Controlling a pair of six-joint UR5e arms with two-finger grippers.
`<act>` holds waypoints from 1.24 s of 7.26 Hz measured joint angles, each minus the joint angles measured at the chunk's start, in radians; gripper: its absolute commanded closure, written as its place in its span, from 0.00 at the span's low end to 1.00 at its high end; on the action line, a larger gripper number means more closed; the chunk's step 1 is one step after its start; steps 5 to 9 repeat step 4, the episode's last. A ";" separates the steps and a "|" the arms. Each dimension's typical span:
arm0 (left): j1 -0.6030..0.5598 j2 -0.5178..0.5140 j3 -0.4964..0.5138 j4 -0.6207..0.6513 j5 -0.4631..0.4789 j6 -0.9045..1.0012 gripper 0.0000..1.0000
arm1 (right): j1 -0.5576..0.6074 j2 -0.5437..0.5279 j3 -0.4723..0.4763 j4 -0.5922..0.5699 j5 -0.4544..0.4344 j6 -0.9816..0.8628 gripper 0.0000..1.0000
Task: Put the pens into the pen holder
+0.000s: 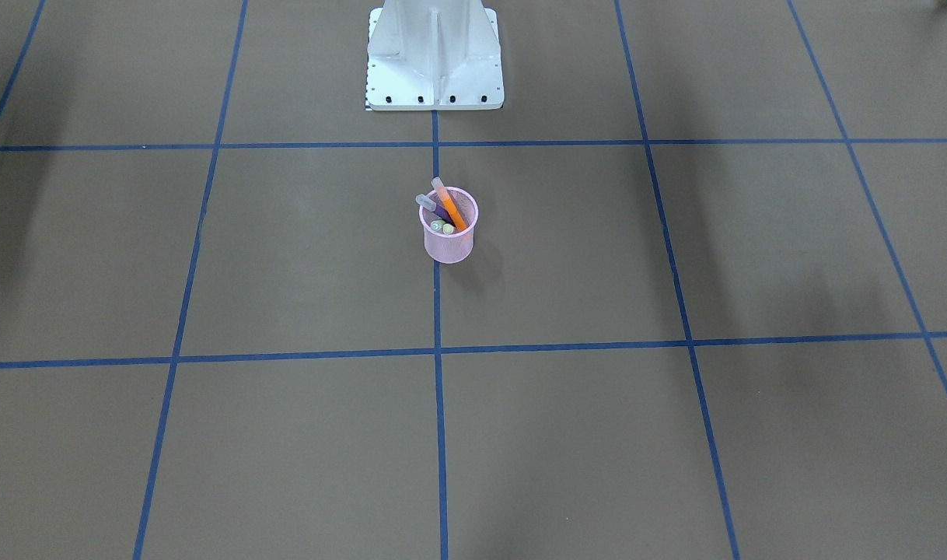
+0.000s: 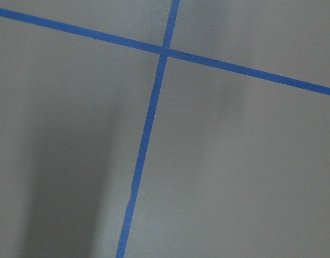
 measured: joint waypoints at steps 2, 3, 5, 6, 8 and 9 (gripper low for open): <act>-0.001 -0.006 0.012 0.000 0.004 -0.003 0.00 | 0.000 -0.001 0.000 0.001 0.000 0.000 0.00; -0.002 -0.005 0.009 0.000 0.004 -0.002 0.00 | 0.000 -0.001 0.000 0.001 0.001 0.000 0.00; -0.002 -0.003 0.007 -0.001 0.005 0.001 0.00 | 0.000 -0.001 0.000 0.001 0.001 0.000 0.00; -0.002 -0.003 0.007 -0.001 0.005 0.001 0.00 | 0.000 -0.001 0.000 0.001 0.001 0.000 0.00; -0.002 -0.003 0.007 -0.001 0.005 0.001 0.00 | 0.000 -0.001 0.000 0.001 0.001 0.000 0.00; -0.002 -0.003 0.007 -0.001 0.005 0.001 0.00 | 0.000 -0.001 0.000 0.001 0.001 0.000 0.00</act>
